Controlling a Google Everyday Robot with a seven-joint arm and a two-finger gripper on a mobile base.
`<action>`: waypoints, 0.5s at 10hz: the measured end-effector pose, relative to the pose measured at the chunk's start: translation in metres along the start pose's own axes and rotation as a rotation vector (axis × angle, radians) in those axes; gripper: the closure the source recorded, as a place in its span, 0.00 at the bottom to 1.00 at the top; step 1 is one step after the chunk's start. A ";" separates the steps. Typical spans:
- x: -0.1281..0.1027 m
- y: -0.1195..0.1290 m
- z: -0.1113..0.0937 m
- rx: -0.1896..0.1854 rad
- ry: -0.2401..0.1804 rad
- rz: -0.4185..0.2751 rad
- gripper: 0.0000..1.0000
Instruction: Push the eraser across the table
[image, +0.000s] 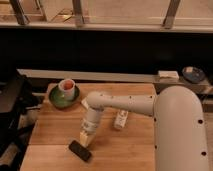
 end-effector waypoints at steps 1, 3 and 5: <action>-0.003 0.003 0.000 -0.003 0.000 -0.011 1.00; -0.007 0.011 0.002 -0.009 0.001 -0.034 1.00; -0.008 0.020 0.004 -0.018 0.001 -0.052 1.00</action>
